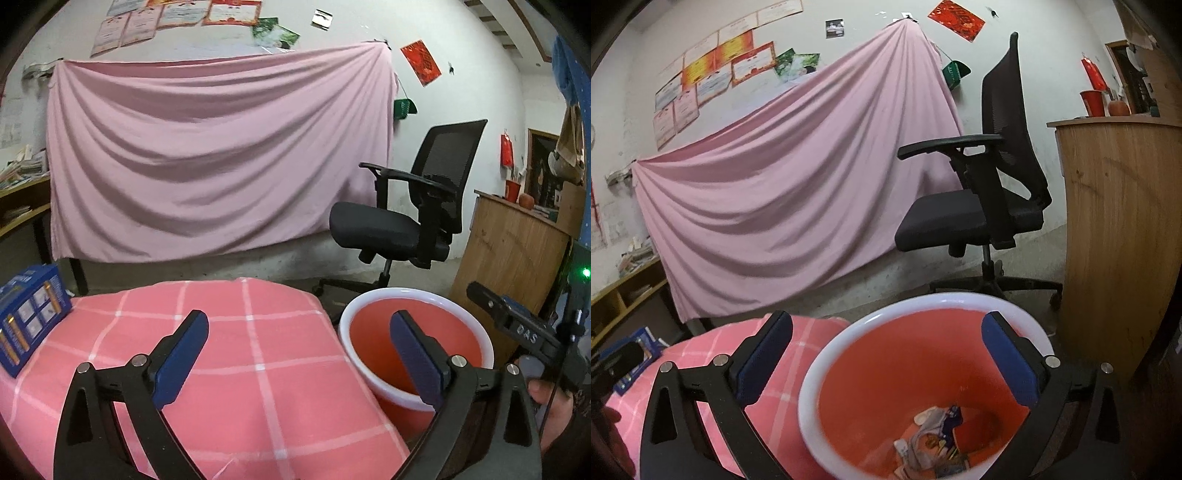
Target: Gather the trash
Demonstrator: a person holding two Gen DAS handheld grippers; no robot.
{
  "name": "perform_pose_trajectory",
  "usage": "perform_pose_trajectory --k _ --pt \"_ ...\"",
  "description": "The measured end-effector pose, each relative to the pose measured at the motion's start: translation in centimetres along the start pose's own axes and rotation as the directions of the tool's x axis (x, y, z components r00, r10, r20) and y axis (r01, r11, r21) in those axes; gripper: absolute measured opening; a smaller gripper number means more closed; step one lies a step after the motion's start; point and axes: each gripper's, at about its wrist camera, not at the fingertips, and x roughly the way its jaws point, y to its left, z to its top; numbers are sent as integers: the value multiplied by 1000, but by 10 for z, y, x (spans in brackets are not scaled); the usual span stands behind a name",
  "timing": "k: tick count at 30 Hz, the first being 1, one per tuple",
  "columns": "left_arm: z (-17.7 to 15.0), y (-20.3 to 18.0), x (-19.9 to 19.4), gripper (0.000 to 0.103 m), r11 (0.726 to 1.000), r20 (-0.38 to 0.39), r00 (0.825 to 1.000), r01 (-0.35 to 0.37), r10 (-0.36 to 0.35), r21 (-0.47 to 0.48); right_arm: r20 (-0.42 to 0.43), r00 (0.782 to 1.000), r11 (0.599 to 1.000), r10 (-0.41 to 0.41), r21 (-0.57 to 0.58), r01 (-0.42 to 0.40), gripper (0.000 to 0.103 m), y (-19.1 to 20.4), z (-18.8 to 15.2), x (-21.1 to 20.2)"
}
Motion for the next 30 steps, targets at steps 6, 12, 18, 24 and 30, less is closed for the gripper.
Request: perform_pose_trajectory --k 6,12,18,24,30 --pt "-12 17 -34 99 999 29 1000 -9 10 -44 43 999 998 0 -66 3 103 23 -17 -40" --pt "-27 33 -72 100 998 55 998 -29 33 -58 101 995 994 23 -112 -11 103 48 -32 -78" --pt "-43 49 -107 101 995 77 995 -55 61 -87 140 989 989 43 -148 -22 103 72 -44 -109" --pt "-54 56 -132 101 994 82 994 -72 79 -78 154 987 986 48 -165 -22 103 90 -53 -134" --pt "-70 59 -159 101 995 107 990 -89 93 -45 156 986 984 56 -175 -28 103 105 -61 -156"
